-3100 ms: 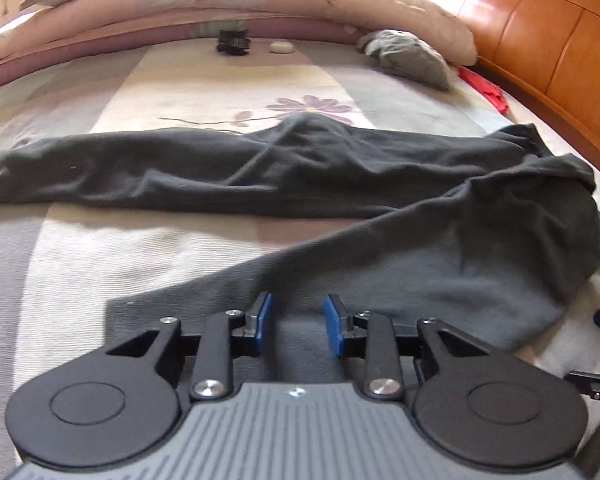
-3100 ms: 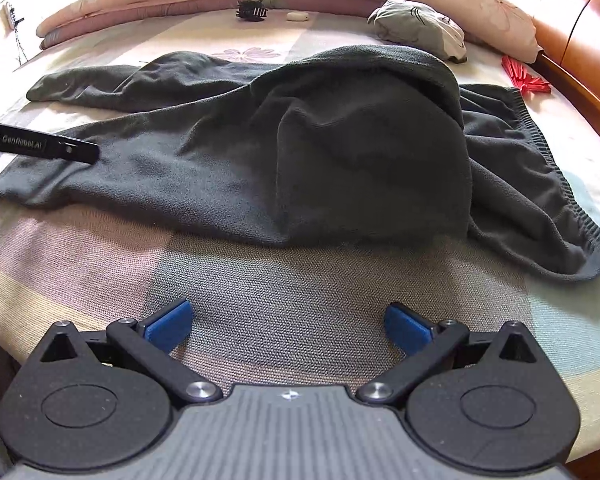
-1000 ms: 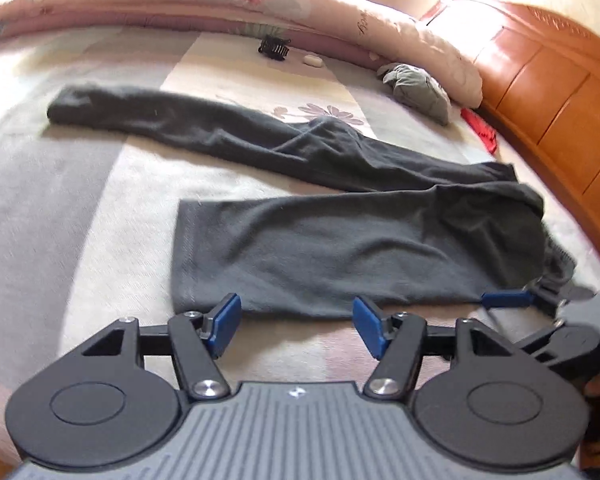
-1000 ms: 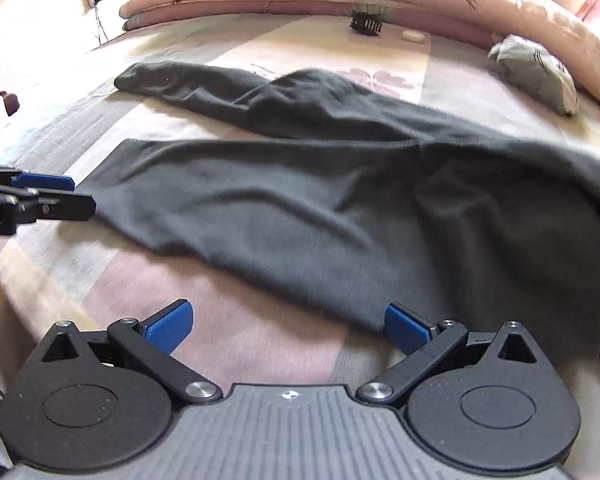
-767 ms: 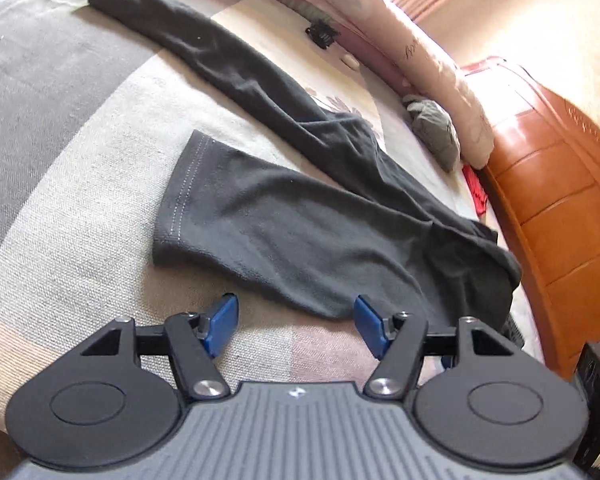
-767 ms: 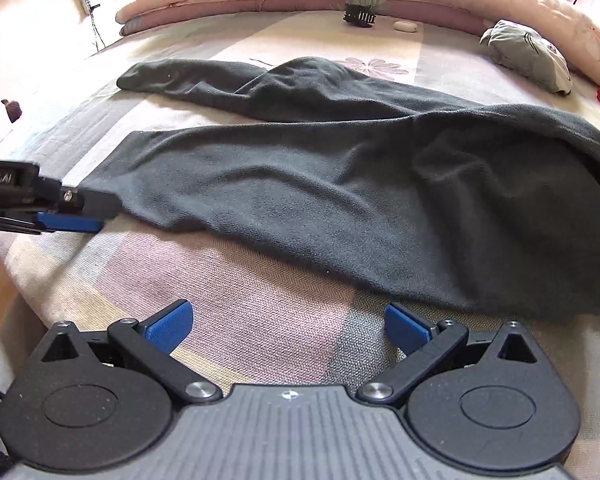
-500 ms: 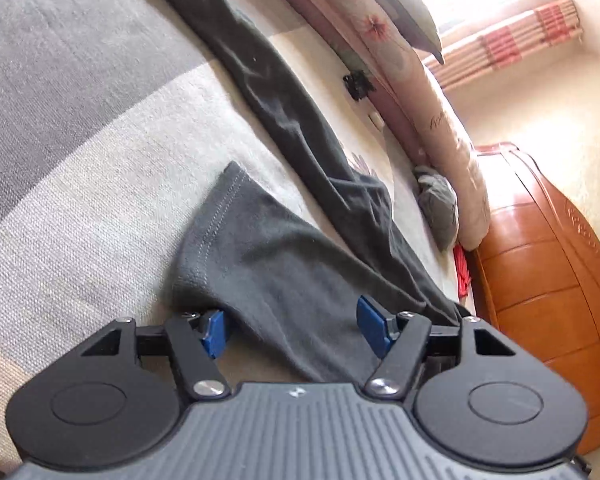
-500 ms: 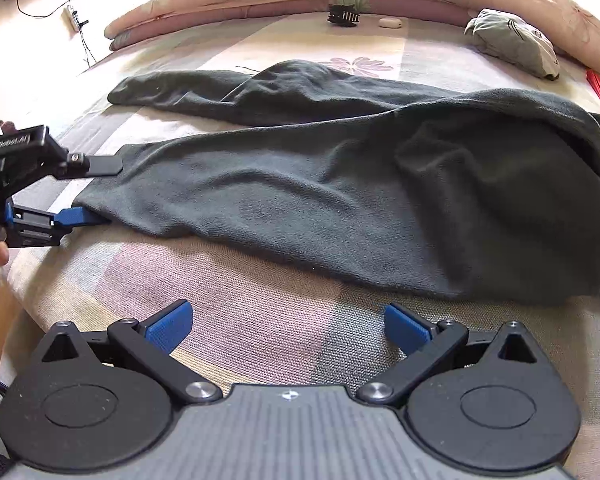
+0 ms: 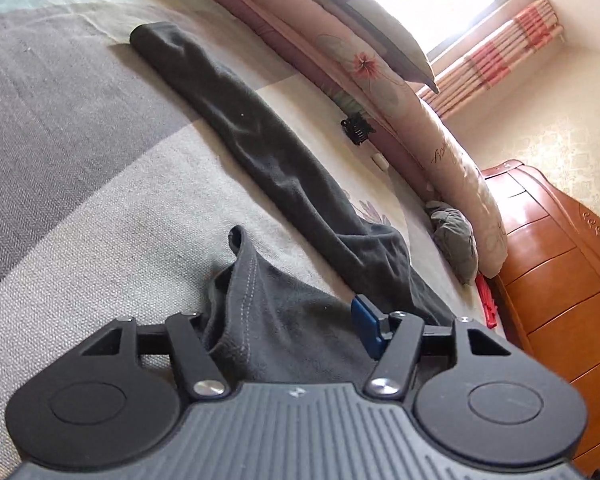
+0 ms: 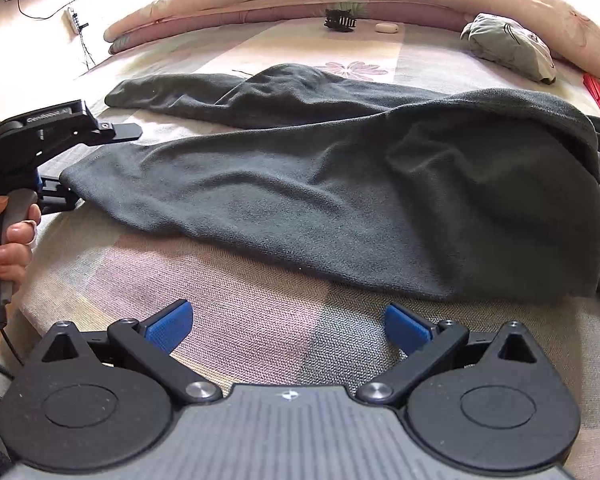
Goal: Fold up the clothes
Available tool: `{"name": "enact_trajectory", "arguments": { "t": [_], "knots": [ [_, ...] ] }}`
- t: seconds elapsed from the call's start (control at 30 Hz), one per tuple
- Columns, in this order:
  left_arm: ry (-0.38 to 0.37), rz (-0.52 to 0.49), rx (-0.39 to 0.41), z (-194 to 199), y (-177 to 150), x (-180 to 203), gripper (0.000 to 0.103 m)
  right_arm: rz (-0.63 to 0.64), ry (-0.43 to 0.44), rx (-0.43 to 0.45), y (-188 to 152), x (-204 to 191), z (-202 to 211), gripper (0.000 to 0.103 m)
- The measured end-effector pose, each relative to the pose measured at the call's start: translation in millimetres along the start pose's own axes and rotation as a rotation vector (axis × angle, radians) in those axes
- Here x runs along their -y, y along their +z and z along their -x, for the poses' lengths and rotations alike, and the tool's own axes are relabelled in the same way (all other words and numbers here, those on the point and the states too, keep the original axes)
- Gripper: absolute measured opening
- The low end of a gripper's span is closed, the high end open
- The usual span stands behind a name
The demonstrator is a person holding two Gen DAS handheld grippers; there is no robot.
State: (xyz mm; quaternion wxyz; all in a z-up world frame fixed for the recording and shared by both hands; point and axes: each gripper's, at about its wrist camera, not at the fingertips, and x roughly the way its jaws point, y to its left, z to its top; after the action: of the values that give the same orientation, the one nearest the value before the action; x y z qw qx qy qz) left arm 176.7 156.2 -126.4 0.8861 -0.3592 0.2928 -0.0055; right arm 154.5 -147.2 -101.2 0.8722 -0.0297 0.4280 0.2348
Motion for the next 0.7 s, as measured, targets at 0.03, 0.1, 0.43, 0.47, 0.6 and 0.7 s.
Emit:
{"name": "enact_trajectory", "arguments": {
  "t": [0.03,0.1,0.43,0.47,0.6,0.7],
  "knots": [
    [0.023,-0.022,0.004,1,-2,3,0.050,0.000,0.002,0.003,0,0,0,0.103],
    [0.126,-0.085,0.009,4,-5,10,0.014,0.001,0.003,0.006,-1,1,1,0.103],
    [0.204,-0.173,0.032,26,3,15,0.005,-0.033,-0.011,-0.014,-3,7,11,0.103],
    [0.208,-0.181,0.042,31,6,15,0.005,-0.045,-0.007,-0.014,-4,9,13,0.103],
    [0.272,-0.208,0.113,56,23,6,0.001,-0.091,0.000,-0.012,-9,19,23,0.103],
    [0.283,-0.183,0.121,73,39,-9,0.001,-0.120,-0.003,-0.007,-12,24,30,0.103]
  ]
}}
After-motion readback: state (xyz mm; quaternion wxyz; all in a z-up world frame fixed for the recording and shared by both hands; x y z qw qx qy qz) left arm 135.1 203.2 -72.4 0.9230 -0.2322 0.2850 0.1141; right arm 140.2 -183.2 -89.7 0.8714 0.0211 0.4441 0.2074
